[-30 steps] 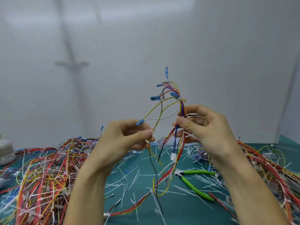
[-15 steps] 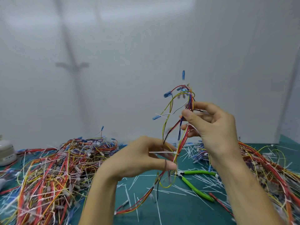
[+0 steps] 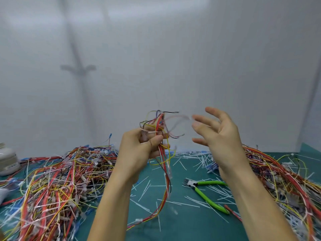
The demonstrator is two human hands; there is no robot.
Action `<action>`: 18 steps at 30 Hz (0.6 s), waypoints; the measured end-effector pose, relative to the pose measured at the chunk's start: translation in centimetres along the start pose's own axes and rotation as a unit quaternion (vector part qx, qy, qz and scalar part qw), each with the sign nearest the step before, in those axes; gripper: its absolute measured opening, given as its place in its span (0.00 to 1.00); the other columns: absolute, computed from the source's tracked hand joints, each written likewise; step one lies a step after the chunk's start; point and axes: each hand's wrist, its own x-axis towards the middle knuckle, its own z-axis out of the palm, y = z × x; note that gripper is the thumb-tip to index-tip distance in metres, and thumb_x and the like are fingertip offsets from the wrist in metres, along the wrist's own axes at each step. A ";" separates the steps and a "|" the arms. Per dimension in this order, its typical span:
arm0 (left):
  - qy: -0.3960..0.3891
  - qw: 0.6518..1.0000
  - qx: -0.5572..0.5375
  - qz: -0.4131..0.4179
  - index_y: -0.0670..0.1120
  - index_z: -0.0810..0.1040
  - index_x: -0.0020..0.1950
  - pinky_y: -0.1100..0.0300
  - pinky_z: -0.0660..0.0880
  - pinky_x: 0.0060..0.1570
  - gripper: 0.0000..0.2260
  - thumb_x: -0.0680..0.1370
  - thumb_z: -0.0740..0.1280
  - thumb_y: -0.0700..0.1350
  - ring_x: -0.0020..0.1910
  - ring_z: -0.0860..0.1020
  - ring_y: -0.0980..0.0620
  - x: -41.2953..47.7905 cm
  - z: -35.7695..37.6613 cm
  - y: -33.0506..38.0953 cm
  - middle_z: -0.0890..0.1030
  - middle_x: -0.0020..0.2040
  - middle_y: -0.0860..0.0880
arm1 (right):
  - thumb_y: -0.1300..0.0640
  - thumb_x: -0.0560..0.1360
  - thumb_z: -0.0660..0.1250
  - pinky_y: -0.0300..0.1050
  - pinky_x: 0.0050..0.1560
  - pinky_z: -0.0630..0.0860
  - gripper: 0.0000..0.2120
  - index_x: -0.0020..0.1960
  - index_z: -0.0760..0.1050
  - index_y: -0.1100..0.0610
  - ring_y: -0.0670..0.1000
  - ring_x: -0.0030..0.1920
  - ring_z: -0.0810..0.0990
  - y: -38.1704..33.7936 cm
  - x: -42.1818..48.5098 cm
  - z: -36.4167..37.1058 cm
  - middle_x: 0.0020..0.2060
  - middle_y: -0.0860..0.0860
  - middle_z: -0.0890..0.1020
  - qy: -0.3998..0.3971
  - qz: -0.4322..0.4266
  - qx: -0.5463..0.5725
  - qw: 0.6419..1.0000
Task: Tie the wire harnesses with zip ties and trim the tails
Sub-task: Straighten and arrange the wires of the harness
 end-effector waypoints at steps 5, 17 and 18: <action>0.050 0.994 -0.092 0.027 0.42 0.79 0.50 0.62 0.80 0.35 0.06 0.78 0.65 0.33 0.39 0.85 0.49 0.3 -0.3 0.2 0.87 0.44 0.47 | 0.51 0.74 0.72 0.41 0.50 0.82 0.22 0.66 0.73 0.50 0.43 0.50 0.84 0.2 -0.4 0.0 0.53 0.48 0.85 -0.258 0.102 -0.156 0.948; 0.098 0.962 -0.255 0.009 0.38 0.78 0.57 0.64 0.80 0.39 0.09 0.79 0.64 0.36 0.41 0.85 0.54 1.0 -0.5 0.4 0.86 0.47 0.48 | 0.62 0.75 0.72 0.47 0.47 0.82 0.04 0.48 0.84 0.60 0.53 0.42 0.87 1.5 -0.3 0.5 0.40 0.54 0.87 -0.314 0.090 -0.088 0.941; 0.108 0.957 -0.267 0.008 0.38 0.78 0.57 0.64 0.80 0.39 0.09 0.79 0.63 0.36 0.42 0.85 0.53 1.1 -0.7 0.5 0.86 0.47 0.48 | 0.62 0.74 0.73 0.44 0.46 0.81 0.04 0.48 0.84 0.60 0.53 0.43 0.87 1.5 -0.3 0.2 0.41 0.54 0.87 -0.336 0.086 -0.106 0.932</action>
